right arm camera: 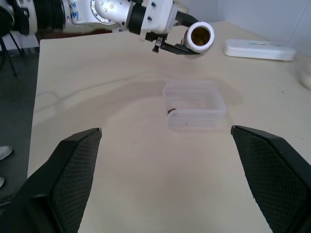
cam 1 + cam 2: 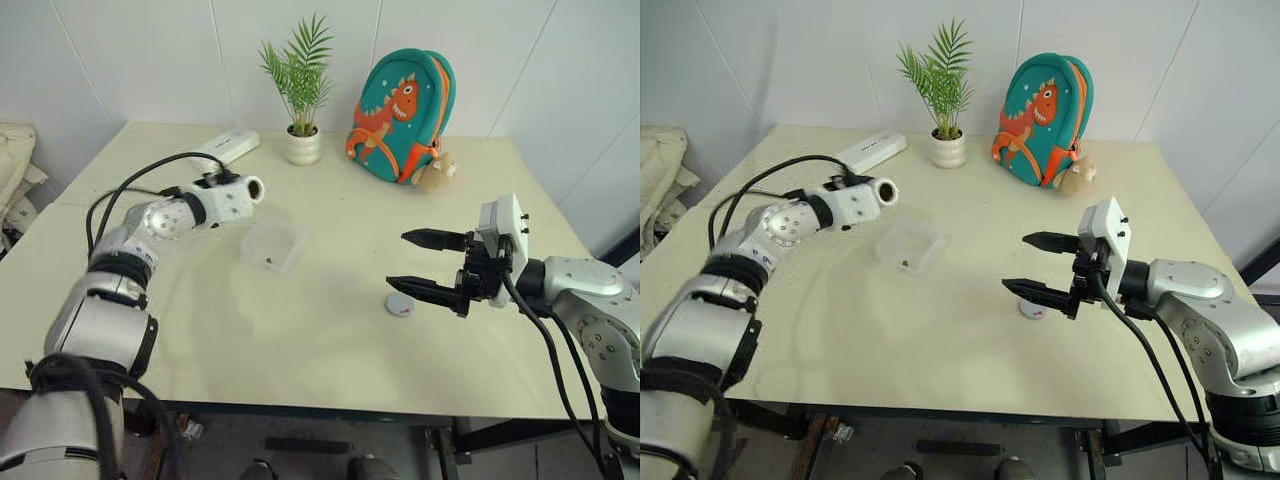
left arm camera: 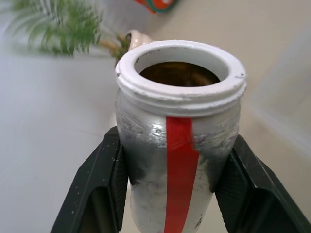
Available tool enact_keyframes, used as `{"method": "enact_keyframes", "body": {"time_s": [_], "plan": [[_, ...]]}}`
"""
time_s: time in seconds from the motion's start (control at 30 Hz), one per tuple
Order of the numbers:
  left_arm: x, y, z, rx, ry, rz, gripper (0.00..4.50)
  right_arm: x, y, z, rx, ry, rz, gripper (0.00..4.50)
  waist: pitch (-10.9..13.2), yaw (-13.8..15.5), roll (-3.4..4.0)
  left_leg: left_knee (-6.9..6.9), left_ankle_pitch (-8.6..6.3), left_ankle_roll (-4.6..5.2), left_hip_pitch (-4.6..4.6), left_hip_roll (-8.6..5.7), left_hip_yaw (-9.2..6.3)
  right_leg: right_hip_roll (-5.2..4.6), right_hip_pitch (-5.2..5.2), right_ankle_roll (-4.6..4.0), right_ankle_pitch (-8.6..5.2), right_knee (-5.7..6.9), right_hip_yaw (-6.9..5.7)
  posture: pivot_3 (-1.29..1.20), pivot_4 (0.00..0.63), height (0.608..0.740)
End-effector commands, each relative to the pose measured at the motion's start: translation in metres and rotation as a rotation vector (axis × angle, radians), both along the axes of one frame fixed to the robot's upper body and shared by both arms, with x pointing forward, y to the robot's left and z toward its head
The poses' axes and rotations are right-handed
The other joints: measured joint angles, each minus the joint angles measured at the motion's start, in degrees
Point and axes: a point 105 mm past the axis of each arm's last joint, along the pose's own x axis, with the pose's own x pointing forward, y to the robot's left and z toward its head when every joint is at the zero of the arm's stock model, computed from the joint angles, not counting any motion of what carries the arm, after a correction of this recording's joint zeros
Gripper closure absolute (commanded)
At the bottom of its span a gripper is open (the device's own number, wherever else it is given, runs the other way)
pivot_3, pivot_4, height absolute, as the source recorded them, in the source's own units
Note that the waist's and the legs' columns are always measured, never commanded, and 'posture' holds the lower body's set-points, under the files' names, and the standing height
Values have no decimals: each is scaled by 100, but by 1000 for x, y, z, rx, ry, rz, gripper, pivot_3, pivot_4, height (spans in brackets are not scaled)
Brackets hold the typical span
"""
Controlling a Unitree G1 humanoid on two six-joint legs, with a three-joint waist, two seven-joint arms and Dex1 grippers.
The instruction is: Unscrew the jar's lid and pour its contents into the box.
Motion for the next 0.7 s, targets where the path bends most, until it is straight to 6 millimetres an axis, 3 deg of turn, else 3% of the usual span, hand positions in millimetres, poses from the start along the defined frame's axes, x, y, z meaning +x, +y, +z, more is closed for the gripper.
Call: {"method": "enact_keyframes", "body": {"time_s": [0.03,0.13,0.2,0.7], "plan": [[-10,13,22,-377,-20,-45,2467,-1,1,8,-9,-35,31,9,0,-3,0,8,0,0,2,1,-2,1,1,0,0,8,0,0,150,740],[-18,32,6,-636,18,-24,2467,1,5,7,-15,-19,66,9,0,-3,0,25,3,2,9,1,-7,1,11,-2,5,22,-2,0,150,740],[-24,38,-8,-698,53,-14,2467,2,6,6,-9,-9,84,9,0,-17,0,29,4,3,22,0,-7,0,26,-2,9,21,-1,0,150,740],[-43,57,-55,-739,247,61,2467,0,7,-3,-7,31,132,9,-1,-7,2,25,7,5,24,0,-11,-1,28,-3,19,13,-4,0,150,740]]}}
